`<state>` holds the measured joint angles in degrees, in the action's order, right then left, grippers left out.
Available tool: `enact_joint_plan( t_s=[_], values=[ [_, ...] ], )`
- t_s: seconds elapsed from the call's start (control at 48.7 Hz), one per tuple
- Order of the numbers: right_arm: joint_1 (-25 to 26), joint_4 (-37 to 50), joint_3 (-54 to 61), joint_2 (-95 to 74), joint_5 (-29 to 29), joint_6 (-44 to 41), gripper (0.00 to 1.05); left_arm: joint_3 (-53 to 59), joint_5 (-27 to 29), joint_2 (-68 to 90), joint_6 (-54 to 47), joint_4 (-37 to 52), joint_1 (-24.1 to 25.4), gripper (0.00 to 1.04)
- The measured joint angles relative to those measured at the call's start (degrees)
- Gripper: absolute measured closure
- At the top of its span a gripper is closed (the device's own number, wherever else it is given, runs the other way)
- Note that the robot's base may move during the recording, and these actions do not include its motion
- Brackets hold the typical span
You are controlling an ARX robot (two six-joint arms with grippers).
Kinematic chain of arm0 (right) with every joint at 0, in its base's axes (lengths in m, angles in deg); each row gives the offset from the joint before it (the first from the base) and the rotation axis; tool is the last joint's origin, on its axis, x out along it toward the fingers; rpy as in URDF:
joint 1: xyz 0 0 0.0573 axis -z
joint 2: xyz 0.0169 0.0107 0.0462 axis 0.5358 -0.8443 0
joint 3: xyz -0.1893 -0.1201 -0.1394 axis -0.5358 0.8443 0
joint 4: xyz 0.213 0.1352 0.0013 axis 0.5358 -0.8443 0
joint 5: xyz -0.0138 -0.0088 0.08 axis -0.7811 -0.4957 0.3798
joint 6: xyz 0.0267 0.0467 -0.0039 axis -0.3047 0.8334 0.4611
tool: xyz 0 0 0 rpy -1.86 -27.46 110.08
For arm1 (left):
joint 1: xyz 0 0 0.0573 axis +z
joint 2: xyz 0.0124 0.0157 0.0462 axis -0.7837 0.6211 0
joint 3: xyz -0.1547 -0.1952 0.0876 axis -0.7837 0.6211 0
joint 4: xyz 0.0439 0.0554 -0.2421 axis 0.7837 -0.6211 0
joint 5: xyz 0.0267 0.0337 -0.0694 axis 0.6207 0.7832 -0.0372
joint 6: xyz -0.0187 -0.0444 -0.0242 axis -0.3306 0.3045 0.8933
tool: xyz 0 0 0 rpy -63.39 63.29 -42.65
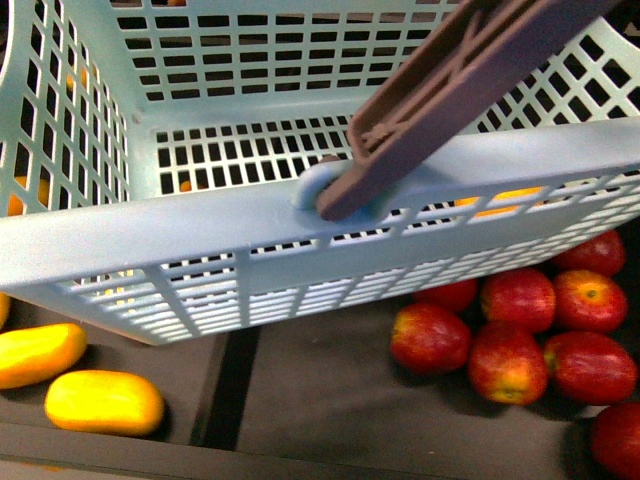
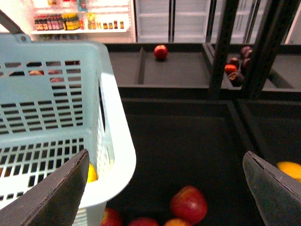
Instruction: Pick lemon and mango into basket
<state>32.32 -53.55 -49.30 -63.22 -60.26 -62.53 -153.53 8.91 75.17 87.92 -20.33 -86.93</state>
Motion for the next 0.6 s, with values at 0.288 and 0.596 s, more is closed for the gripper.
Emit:
enact_joint_plan(
  t_s=[0.288,0.596],
  values=[
    [0.0,-0.1,0.2,-0.1,0.2,0.0,0.09,0.0,-0.1,0.1,-0.3,0.0,0.4,0.99],
    [0.0,-0.1,0.2,-0.2,0.2,0.0,0.09,0.0,0.4,0.1,-0.2,0.0,0.3,0.99]
  ],
)
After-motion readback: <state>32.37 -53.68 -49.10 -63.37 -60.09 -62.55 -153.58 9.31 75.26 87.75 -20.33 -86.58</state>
